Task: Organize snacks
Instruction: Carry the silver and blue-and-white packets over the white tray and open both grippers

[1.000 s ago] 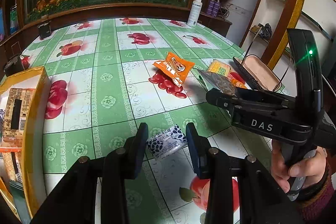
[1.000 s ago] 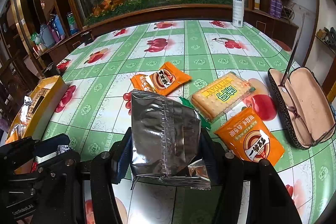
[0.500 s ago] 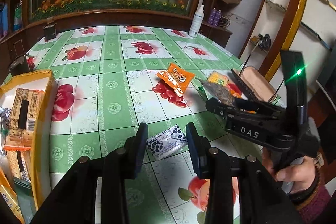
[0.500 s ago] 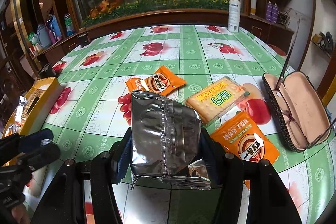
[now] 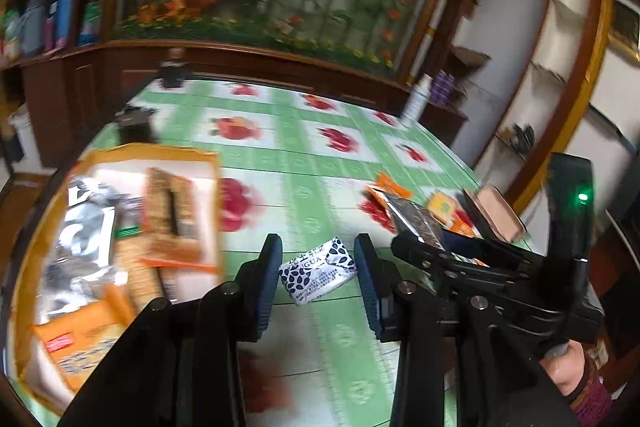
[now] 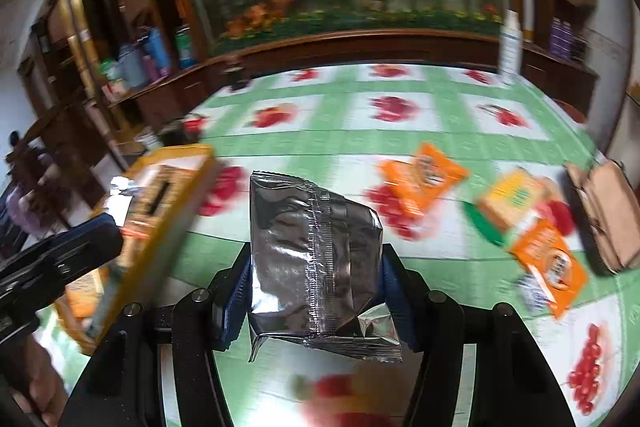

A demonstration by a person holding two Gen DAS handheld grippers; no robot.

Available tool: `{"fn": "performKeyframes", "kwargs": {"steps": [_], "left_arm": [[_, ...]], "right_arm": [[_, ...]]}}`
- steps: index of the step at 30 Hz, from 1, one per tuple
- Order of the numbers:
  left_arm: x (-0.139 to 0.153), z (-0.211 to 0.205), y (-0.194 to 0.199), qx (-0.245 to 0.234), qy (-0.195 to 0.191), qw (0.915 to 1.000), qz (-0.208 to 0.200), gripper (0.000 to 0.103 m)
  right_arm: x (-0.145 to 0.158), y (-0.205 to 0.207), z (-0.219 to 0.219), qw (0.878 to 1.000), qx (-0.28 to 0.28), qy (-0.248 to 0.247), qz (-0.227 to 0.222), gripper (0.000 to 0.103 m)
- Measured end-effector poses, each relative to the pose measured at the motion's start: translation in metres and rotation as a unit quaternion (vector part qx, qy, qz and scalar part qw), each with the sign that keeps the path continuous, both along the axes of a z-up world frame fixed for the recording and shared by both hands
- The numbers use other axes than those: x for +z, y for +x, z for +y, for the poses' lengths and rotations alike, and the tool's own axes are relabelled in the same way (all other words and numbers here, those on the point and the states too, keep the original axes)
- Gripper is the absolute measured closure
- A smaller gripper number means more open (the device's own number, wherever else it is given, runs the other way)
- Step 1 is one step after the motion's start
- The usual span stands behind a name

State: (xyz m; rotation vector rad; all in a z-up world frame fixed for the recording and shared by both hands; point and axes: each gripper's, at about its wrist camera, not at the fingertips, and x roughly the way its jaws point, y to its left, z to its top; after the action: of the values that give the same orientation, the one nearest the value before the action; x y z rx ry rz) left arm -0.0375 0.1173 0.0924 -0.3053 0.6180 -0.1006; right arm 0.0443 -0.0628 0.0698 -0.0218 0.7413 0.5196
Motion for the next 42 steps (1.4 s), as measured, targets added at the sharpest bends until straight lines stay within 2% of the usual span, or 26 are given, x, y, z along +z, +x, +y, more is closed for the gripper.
{"fn": "performKeyframes", "kwargs": {"steps": [5,10,18,23,27,32,36,37,39,41,42], "left_arm": [[-0.005,0.052,-0.014,0.052,-0.024,0.9984,0.005,0.067],[-0.016,0.103,-0.024,0.109,-0.040,0.9930,0.024,0.067],[-0.041,0.152,-0.032,0.152,-0.082,0.9835,0.056,0.067],[-0.045,0.156,-0.029,0.155,-0.081,0.9831,0.053,0.067],[-0.051,0.150,-0.023,0.154,-0.075,0.9842,0.045,0.067],[-0.054,0.134,-0.024,0.159,-0.029,0.9864,0.030,0.067],[-0.055,0.130,-0.024,0.154,-0.025,0.9873,0.029,0.066],[-0.055,0.130,-0.025,0.155,-0.023,0.9872,0.028,0.065],[-0.054,0.131,-0.026,0.159,-0.024,0.9866,0.025,0.052],[-0.052,0.133,-0.029,0.163,-0.031,0.9860,0.017,0.031],[-0.052,0.135,-0.031,0.165,-0.036,0.9856,0.012,0.028]], "right_arm": [[0.011,-0.006,0.051,0.999,0.048,-0.007,-0.002,0.039],[0.022,-0.014,0.106,0.995,0.095,-0.010,-0.004,0.039],[0.017,0.013,0.192,0.991,0.131,-0.012,0.040,0.039],[0.006,0.033,0.228,0.990,0.125,-0.039,0.059,0.039],[-0.006,0.041,0.249,0.989,0.121,-0.070,0.054,0.039],[-0.024,0.046,0.253,0.988,0.115,-0.078,0.068,0.039],[-0.028,0.048,0.251,0.988,0.114,-0.074,0.070,0.038],[-0.028,0.049,0.250,0.988,0.113,-0.071,0.073,0.038],[-0.028,0.050,0.250,0.988,0.115,-0.069,0.079,0.034],[-0.029,0.050,0.249,0.987,0.118,-0.067,0.086,0.033],[-0.029,0.050,0.249,0.987,0.120,-0.064,0.088,0.033]]}}
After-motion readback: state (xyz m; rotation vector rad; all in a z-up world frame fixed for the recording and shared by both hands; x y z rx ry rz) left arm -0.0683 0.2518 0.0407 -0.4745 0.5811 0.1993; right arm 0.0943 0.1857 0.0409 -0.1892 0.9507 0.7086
